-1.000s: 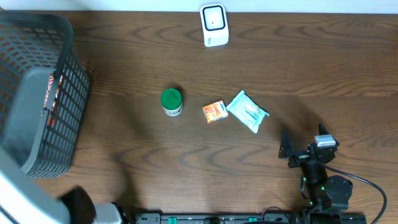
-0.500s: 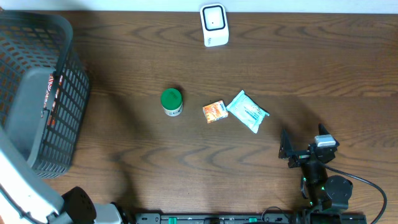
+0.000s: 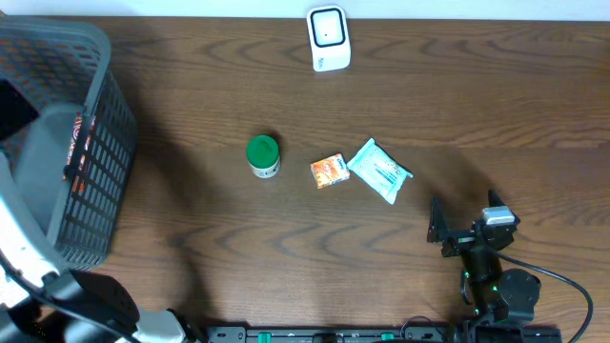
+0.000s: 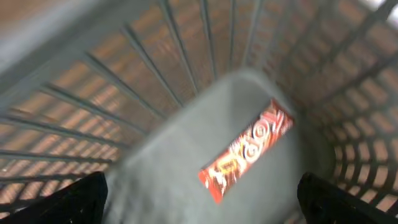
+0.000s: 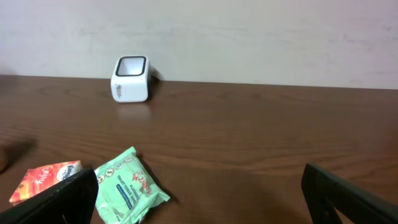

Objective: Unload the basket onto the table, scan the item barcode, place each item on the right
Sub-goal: 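Lower the left gripper into the basket and grasp the red TOP bar, then lift the red bar out and carry it toward the scanner, then drop the red bar on the table beside the wipes pack, then lower the left gripper onto the red bar and grasp it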

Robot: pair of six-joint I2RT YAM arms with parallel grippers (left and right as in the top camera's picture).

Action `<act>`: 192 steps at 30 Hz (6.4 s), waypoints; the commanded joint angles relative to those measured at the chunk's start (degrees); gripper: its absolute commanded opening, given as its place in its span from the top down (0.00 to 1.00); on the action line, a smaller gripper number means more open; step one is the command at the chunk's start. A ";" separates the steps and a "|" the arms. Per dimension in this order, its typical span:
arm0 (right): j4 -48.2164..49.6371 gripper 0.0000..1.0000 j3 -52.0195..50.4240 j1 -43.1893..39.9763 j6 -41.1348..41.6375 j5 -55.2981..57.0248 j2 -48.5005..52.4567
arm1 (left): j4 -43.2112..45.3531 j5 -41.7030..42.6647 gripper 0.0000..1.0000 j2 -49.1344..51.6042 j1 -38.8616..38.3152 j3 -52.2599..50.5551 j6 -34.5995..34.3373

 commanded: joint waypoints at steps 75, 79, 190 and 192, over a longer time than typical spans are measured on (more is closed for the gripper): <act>-0.17 0.01 -0.04 0.28 0.55 -0.31 -0.09 | 2.16 39.76 0.92 -9.60 -2.32 3.56 0.79; -0.17 0.01 -0.04 0.31 0.55 -0.31 -0.09 | 1.01 60.70 0.92 -12.13 -8.09 3.06 1.66; -0.17 0.01 -0.04 0.28 0.55 -0.31 -0.09 | 15.21 22.58 0.00 19.08 -69.83 8.09 -18.47; -0.17 0.01 -0.04 0.28 0.55 -0.31 -0.09 | 12.63 22.62 0.00 19.08 -69.88 8.09 -18.45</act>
